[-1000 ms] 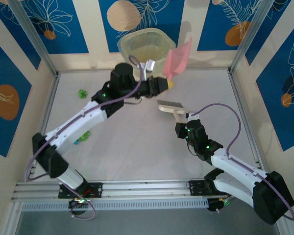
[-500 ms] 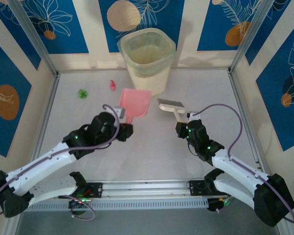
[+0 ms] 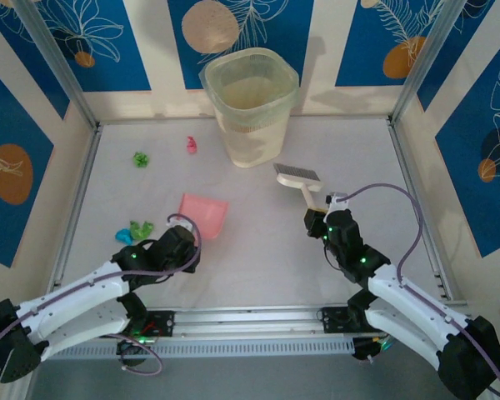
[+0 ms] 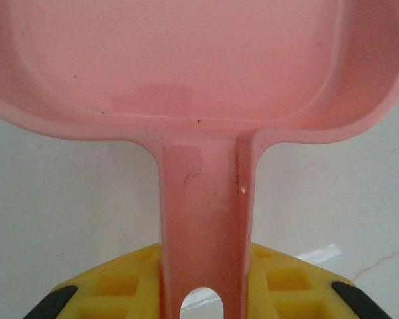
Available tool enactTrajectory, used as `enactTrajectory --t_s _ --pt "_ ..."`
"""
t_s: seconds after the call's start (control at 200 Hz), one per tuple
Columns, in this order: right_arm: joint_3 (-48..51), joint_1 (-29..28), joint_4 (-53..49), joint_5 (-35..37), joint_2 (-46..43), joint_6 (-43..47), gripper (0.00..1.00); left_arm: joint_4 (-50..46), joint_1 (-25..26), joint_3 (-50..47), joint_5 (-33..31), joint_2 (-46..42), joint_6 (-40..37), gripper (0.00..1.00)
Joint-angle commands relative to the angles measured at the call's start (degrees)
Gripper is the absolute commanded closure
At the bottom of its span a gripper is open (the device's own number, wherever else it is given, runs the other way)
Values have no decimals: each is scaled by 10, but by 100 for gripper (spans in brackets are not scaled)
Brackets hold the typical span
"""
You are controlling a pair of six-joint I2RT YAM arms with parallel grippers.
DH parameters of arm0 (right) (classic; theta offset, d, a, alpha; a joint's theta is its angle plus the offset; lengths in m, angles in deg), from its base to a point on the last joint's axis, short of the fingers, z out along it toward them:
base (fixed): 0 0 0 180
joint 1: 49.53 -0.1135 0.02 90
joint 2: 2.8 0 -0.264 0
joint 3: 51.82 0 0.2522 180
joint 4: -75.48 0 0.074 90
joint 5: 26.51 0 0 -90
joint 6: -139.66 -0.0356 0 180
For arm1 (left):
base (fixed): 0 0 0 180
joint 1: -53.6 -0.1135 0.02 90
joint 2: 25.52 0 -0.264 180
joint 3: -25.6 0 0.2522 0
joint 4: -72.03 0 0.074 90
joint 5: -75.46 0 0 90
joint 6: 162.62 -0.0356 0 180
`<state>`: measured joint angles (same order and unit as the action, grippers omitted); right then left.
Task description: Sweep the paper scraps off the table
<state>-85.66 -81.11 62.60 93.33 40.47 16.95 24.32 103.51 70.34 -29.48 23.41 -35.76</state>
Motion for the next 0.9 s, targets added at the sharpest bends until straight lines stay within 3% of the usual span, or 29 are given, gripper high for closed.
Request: enactTrajectory --t_s 0.0,0.21,0.505,0.665,0.775,0.895 --pt "-48 0 -41 13 -8 -25 100 14 -7 -3 -9 28 -24 100" --pt "-148 -33 -171 -20 16 -83 100 62 -23 -16 16 83 -55 100" --pt "-249 -218 -293 4 42 -144 100 110 -52 -34 59 123 -63 100" --pt "-326 -286 -292 -9 118 -119 100 119 -63 -38 83 133 -62 100" --pt "-384 -325 -275 45 192 -82 100 125 -65 -46 95 130 -58 100" --pt "-441 -325 -238 82 272 -35 100 125 -65 -51 98 121 -53 100"
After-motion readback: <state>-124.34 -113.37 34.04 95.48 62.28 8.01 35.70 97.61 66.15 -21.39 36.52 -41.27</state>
